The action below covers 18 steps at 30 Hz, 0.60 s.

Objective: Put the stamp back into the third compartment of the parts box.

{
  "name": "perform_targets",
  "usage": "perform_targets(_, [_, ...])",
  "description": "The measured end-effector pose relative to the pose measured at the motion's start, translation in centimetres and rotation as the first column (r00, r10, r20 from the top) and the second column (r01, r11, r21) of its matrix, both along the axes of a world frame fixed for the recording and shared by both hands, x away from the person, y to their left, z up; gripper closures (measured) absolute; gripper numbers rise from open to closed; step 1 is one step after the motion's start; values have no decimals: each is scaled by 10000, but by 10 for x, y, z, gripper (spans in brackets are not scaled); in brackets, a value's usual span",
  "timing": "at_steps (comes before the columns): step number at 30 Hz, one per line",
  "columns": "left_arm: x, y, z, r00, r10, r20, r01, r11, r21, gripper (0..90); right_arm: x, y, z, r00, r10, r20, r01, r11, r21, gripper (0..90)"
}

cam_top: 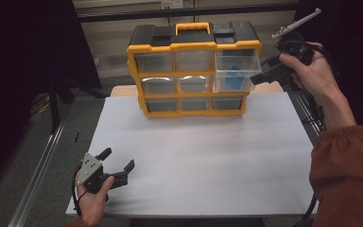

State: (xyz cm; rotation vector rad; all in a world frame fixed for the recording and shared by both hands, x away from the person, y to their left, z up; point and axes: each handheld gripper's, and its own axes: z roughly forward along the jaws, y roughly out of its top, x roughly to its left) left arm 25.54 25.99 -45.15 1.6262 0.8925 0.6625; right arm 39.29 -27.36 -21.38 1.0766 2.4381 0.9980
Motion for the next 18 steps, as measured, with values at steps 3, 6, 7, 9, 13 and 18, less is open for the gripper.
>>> perform_targets(3, [0,1,0,10000,-4,24,4,10000,56,40,-4,1,-14,10000,35,13,-35,9999,-99,38])
perform_targets(6, [0,1,0,10000,-6,6,6,10000,22,39,-7,0,-27,10000,75,31,-76,9999,71,36])
perform_targets(7, [0,1,0,10000,-31,31,30,10000,65,39,-7,0,-30,10000,0,-36,1,9999,107,37])
perform_targets(9, [0,0,0,10000,-60,1,60,9999,-86,39,-8,0,-38,10000,-63,38,62,9998,192,40])
perform_targets(13, [0,1,0,10000,-40,19,40,10000,-9,40,-12,2,-55,9998,19,-209,-14,9997,237,42])
perform_targets(18, [0,1,0,10000,47,2,-47,9999,-105,40,-18,6,-72,9999,127,-118,-122,9992,392,43])
